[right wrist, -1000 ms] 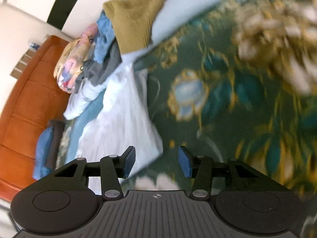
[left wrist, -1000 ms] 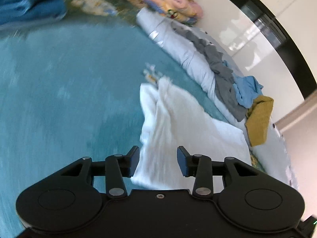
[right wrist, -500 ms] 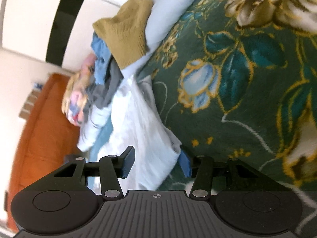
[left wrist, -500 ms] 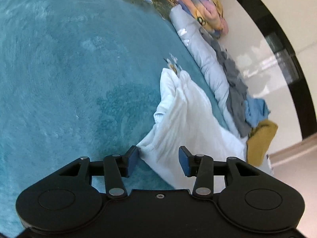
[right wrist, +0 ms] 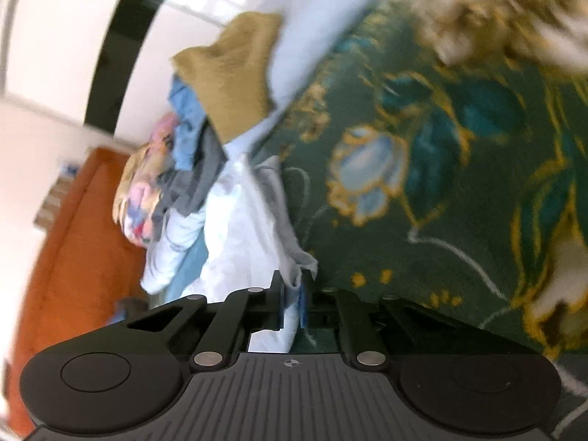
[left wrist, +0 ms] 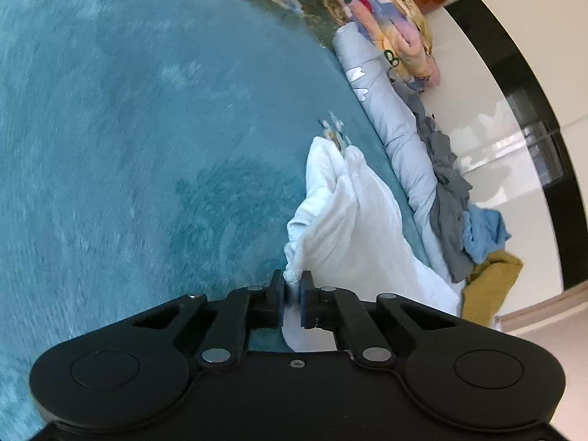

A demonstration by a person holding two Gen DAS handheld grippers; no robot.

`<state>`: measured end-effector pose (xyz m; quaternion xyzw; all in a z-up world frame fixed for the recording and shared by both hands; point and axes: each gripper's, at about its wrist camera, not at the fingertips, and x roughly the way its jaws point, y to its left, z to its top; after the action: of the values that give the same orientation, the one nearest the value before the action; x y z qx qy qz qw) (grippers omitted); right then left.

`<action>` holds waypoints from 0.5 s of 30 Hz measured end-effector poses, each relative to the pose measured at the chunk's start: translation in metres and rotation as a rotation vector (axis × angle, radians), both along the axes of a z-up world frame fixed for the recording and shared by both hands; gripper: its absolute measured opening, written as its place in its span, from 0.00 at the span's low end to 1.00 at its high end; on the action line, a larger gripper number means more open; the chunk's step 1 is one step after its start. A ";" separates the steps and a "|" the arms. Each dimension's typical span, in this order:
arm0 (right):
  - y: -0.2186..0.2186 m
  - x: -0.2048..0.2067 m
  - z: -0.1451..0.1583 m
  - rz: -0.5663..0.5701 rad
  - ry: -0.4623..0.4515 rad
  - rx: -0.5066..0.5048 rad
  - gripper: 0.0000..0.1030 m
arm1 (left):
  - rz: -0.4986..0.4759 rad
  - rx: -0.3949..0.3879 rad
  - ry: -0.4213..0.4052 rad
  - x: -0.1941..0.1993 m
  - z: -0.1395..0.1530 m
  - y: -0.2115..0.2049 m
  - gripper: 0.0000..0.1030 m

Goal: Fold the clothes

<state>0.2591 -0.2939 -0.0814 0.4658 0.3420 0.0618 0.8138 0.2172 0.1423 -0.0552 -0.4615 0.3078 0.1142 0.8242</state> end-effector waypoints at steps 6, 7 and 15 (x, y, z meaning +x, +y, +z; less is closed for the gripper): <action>0.009 -0.011 0.027 0.036 -0.051 -0.111 0.04 | -0.020 0.063 -0.027 -0.008 0.020 0.000 0.02; 0.010 -0.014 0.030 0.041 -0.049 -0.119 0.04 | -0.022 0.067 -0.028 -0.012 0.022 0.001 0.02; 0.017 -0.056 0.045 0.073 -0.039 -0.160 0.04 | -0.064 0.108 -0.030 -0.050 0.035 0.009 0.02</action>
<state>0.2033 -0.2772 -0.0361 0.3851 0.3466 0.0729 0.8522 0.1670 0.1514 -0.0202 -0.4081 0.3033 0.0973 0.8556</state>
